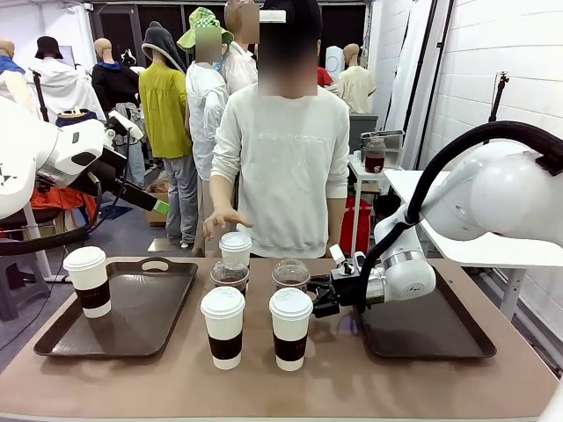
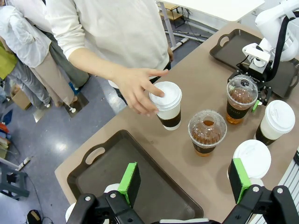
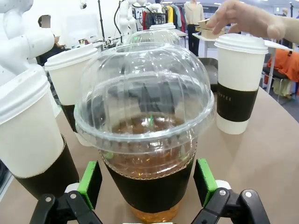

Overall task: Distribute the coffee onto the tray.
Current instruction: Pick up one iced Americano and place it on the right Handle tray.

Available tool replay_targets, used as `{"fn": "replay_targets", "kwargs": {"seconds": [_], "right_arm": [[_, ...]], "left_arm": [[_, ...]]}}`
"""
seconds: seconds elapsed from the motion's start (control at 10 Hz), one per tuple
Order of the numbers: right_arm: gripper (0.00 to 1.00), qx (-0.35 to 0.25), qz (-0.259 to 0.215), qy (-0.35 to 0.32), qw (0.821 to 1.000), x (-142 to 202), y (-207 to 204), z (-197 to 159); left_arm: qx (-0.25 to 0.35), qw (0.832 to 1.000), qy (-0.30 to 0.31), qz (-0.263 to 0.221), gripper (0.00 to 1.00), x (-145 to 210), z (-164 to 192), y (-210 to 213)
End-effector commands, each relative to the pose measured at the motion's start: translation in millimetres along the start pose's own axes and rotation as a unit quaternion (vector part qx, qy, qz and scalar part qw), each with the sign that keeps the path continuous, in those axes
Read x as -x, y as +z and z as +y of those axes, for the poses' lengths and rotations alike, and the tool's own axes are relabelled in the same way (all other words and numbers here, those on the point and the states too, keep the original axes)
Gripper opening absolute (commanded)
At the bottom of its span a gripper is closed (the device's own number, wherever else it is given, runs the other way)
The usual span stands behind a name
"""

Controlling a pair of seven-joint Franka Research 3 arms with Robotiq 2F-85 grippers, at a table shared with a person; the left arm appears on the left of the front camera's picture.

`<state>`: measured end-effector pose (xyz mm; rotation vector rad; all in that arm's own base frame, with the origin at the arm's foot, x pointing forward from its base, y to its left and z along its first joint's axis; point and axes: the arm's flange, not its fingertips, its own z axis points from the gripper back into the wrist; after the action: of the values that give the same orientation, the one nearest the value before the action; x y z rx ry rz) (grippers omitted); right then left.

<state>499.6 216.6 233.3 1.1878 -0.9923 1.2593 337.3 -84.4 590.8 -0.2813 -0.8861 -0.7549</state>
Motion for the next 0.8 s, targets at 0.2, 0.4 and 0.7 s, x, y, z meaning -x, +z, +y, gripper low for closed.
{"fn": "replay_targets", "kwargs": {"seconds": [0.2, 0.4, 0.7], "right_arm": [[1.0, -0.018, -0.003, -0.015, 1.0, -0.2, -12.9, -11.1], [1.0, -0.018, -0.001, -0.02, 1.0, 0.4, -15.6, -11.6], [0.82, -0.016, 0.011, -0.037, 0.999, 1.2, -15.5, -11.1]], "left_arm": [[0.002, 1.0, -0.001, -0.002, 1.0, 0.4, 1.1, 0.1], [0.002, 1.0, -0.001, -0.002, 1.0, 0.4, 1.1, 0.1], [0.002, 1.0, -0.001, -0.002, 1.0, 0.4, 1.1, 0.1]]}}
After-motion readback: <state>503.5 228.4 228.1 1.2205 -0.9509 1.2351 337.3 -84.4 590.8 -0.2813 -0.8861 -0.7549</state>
